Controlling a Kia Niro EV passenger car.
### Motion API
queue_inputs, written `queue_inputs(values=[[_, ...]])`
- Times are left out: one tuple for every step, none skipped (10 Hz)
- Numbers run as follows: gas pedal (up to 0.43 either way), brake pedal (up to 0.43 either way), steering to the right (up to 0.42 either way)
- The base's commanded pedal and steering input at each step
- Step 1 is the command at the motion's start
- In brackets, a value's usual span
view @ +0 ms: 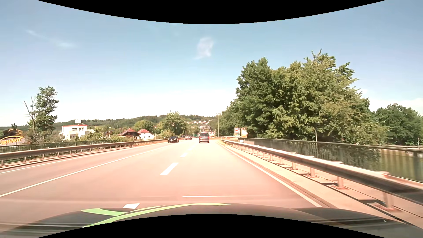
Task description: Follow the waypoints while adhering to traffic rules and regulations
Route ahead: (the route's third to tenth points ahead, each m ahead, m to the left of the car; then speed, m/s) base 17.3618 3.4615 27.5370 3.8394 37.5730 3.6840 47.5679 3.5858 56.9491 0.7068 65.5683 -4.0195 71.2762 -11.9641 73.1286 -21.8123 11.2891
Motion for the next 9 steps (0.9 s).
queue_inputs(values=[[0.000,0.134,-0.011],[0.000,0.134,-0.010],[0.000,0.140,-0.010],[0.000,0.140,-0.009],[0.000,0.140,-0.009],[0.000,0.146,-0.008],[0.000,0.146,-0.007],[0.000,0.152,-0.007],[0.000,0.159,-0.006]])
